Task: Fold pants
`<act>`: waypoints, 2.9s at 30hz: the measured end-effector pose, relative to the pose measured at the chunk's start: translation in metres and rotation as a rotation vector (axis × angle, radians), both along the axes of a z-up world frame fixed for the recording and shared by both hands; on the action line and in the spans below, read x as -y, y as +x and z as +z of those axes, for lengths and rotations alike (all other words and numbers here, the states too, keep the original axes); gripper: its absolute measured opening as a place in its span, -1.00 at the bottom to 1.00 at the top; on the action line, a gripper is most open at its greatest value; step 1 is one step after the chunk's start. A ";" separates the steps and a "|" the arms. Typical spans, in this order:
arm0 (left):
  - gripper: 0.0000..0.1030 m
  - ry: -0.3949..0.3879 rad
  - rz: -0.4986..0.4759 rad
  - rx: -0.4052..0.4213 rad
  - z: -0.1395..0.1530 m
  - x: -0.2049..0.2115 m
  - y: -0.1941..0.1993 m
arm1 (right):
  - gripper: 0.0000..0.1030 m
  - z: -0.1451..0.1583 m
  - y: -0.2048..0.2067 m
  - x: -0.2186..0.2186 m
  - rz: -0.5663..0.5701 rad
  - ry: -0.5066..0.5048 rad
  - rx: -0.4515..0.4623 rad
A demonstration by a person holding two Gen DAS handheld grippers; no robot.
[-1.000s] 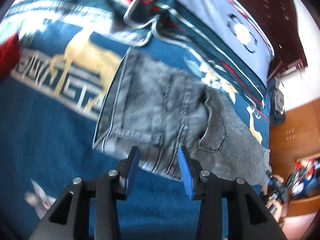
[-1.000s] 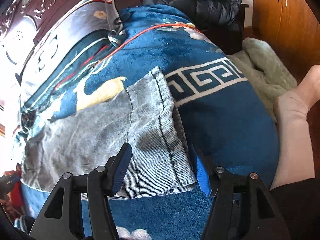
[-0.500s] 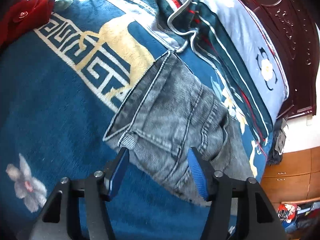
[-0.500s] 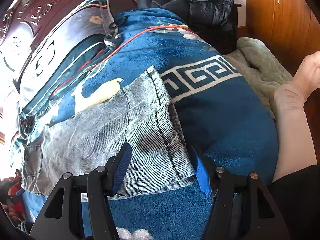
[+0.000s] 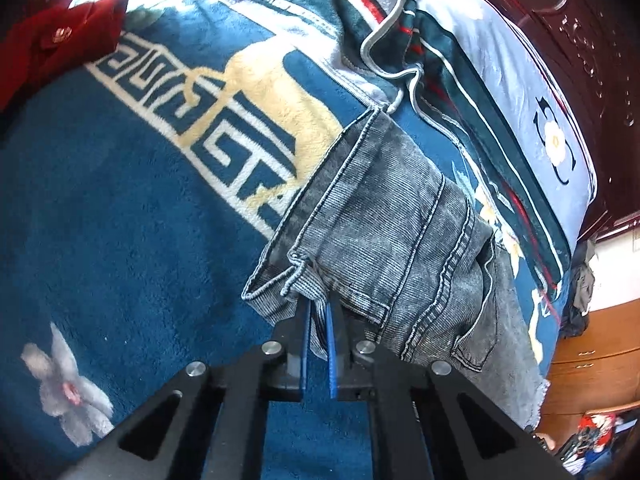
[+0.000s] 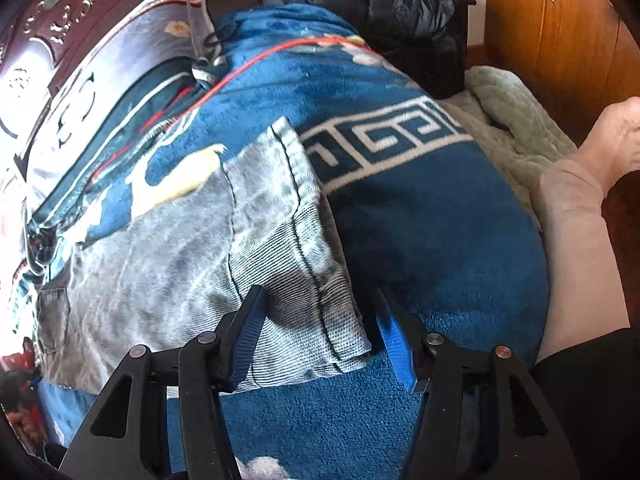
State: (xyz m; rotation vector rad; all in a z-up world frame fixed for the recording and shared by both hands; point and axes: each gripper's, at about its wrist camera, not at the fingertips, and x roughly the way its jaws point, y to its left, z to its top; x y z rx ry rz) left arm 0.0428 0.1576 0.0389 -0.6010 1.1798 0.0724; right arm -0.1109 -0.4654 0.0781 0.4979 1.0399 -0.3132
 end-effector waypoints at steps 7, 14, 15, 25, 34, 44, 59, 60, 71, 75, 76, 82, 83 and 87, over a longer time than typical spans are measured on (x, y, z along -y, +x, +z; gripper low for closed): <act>-0.83 0.061 -0.039 -0.009 -0.002 0.003 0.005 | -0.69 0.023 -0.011 -0.012 0.049 -0.130 0.050; -0.83 0.137 -0.075 -0.030 -0.011 0.013 0.012 | -0.67 -0.006 -0.014 0.002 0.011 -0.058 -0.047; -0.83 0.143 -0.079 -0.026 -0.009 0.014 0.012 | -0.63 -0.005 -0.013 0.001 0.020 -0.066 -0.050; -0.09 0.316 -0.159 0.233 0.070 0.045 -0.022 | -0.20 0.028 0.002 0.016 0.053 -0.051 0.082; 0.06 0.140 -0.535 0.286 0.075 0.203 -0.023 | -0.63 0.003 0.089 0.022 0.239 -0.093 0.071; 0.06 0.097 -0.829 0.233 0.019 0.368 -0.039 | -0.75 -0.002 0.101 0.025 0.226 -0.181 0.089; 0.22 0.135 -1.233 0.363 0.055 0.487 -0.097 | 0.06 0.037 0.052 0.091 0.067 0.198 0.154; 0.22 0.137 -1.270 0.366 0.055 0.500 -0.104 | 0.06 0.035 0.051 0.093 0.067 0.211 0.148; 0.22 0.215 -1.471 0.309 0.026 0.563 -0.133 | 0.06 0.003 0.059 0.083 0.153 0.319 0.043; 0.21 0.243 -1.472 0.277 0.010 0.567 -0.128 | 0.06 -0.007 0.061 0.078 0.169 0.332 0.006; 0.21 0.245 -1.472 0.282 0.009 0.567 -0.128 | 0.07 -0.010 0.062 0.077 0.178 0.335 0.000; 0.09 0.231 -1.477 0.303 0.011 0.563 -0.129 | 0.10 -0.017 0.065 0.073 0.172 0.332 -0.014; 0.02 0.228 -1.477 0.300 0.012 0.562 -0.128 | 0.10 -0.017 0.064 0.074 0.168 0.338 -0.010; -0.05 0.219 -1.482 0.262 0.017 0.560 -0.119 | 0.10 -0.017 0.060 0.078 0.148 0.374 0.007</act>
